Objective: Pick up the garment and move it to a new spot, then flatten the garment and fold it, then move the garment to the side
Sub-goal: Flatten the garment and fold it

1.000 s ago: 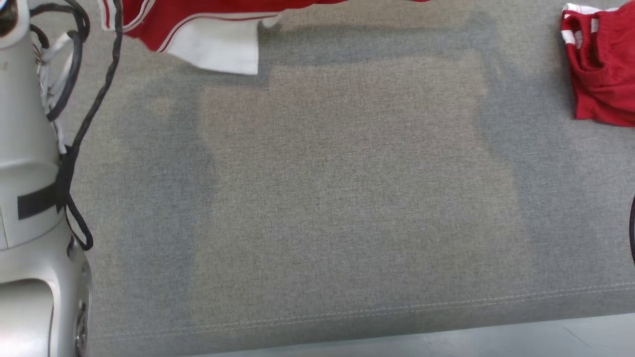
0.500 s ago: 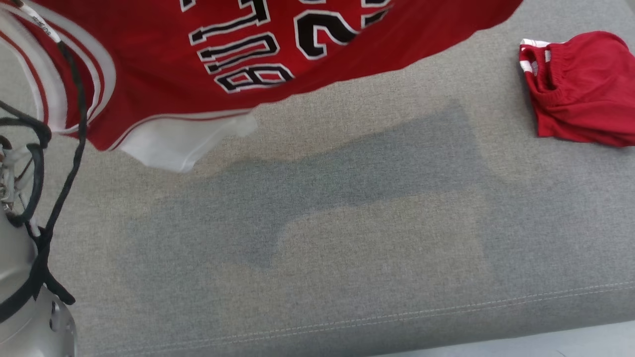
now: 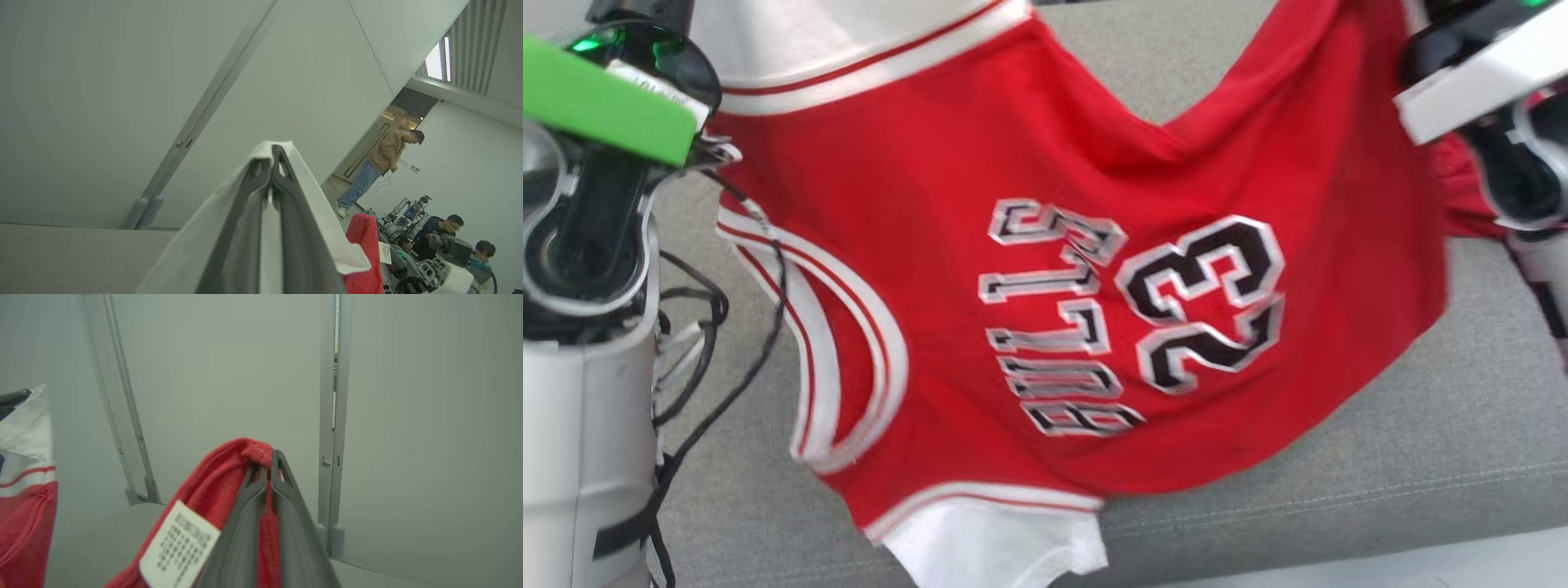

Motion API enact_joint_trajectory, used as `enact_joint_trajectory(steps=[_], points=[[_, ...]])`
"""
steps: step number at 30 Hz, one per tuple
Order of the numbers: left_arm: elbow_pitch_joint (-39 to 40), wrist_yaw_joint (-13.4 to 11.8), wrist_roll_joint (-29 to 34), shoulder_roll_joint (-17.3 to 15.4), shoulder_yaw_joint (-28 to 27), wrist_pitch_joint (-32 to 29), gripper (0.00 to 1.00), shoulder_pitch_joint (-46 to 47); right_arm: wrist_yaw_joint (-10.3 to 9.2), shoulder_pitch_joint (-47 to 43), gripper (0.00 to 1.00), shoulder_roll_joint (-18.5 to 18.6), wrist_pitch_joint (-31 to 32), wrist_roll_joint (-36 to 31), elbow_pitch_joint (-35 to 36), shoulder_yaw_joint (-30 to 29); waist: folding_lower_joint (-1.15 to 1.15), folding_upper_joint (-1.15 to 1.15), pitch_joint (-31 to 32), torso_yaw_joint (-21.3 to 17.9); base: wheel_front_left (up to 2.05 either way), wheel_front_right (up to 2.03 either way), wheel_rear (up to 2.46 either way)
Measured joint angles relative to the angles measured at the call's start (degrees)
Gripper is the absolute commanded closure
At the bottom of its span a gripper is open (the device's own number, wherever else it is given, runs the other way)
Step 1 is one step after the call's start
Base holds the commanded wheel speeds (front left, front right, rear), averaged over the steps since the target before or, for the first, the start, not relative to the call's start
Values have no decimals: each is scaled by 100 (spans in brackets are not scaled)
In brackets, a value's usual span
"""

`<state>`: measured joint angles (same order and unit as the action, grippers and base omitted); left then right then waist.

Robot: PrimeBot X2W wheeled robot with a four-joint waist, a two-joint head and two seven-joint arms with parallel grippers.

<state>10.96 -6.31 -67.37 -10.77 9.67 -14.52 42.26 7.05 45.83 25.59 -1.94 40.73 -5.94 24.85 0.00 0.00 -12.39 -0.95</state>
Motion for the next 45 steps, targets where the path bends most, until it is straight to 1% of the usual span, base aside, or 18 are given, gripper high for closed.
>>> enact_joint_trajectory(steps=[2,3,4,6,7,9,11,13,16,18,21,23,26,29,33,37,41,45], points=[[-608,7,314,-19,-81,178,100,64,0,180,100,-102,94,-254,-615,209,0,0,-87,25,0,0,0],[-806,18,532,-8,-178,357,100,214,-1,387,100,-104,85,-537,-820,223,0,0,-122,41,0,0,0],[-939,19,611,55,-338,542,100,491,-70,705,100,-130,-40,-778,-926,97,0,0,-151,63,0,0,0],[-911,59,637,255,-546,895,100,1289,-302,1534,100,-297,-407,-924,-928,-325,0,0,-182,115,0,0,0],[-821,120,636,334,-553,981,100,1687,-359,1916,100,-346,-580,-989,-899,-435,0,0,-189,142,0,0,0],[-658,272,624,435,-475,1009,100,2163,-363,2323,100,-365,-781,-1077,-910,-469,0,0,-186,189,0,0,0],[-673,386,594,449,-263,931,100,2125,-333,2220,100,-401,-810,-1077,-1118,-330,0,0,-160,216,0,0,0],[-746,366,593,416,-77,706,100,1728,-271,1835,100,-468,-635,-1014,-1428,-97,0,0,-142,235,0,0,0],[-870,302,586,246,101,512,100,767,-224,1182,100,-592,-464,-826,-1879,115,0,0,-183,227,0,0,0],[-935,249,520,215,134,467,100,69,-201,772,100,-591,-359,-725,-2173,203,0,0,-237,211,0,0,0],[-960,199,393,279,156,497,100,-886,-149,151,100,-524,-331,-576,-2595,266,0,0,-335,194,0,0,0],[-991,200,370,380,245,554,100,-1425,-141,-263,100,-508,-332,-519,-2848,302,0,0,-403,192,0,0,0],[-989,297,298,582,425,671,100,-2045,-102,-756,100,-516,-470,-427,-3101,303,0,0,-469,226,0,0,0],[-965,442,257,605,476,809,100,-2436,-67,-917,100,-578,-681,-368,-3166,316,0,0,-477,278,0,0,0],[-820,636,257,557,381,1048,100,-2661,-48,-915,100,-613,-990,-359,-3085,436,0,0,-400,306,0,0,0],[-662,791,259,488,468,1103,100,-2926,1,-999,100,-572,-1114,-589,-2928,659,0,0,-268,317,0,0,0],[-679,878,424,327,639,1104,100,-3439,0,-1366,100,-471,-1169,-701,-2906,736,0,0,-106,333,0,0,0],[-745,878,541,171,648,1185,100,-3933,0,-1741,100,-437,-1183,-762,-2894,757,0,0,65,352,0,0,0]])
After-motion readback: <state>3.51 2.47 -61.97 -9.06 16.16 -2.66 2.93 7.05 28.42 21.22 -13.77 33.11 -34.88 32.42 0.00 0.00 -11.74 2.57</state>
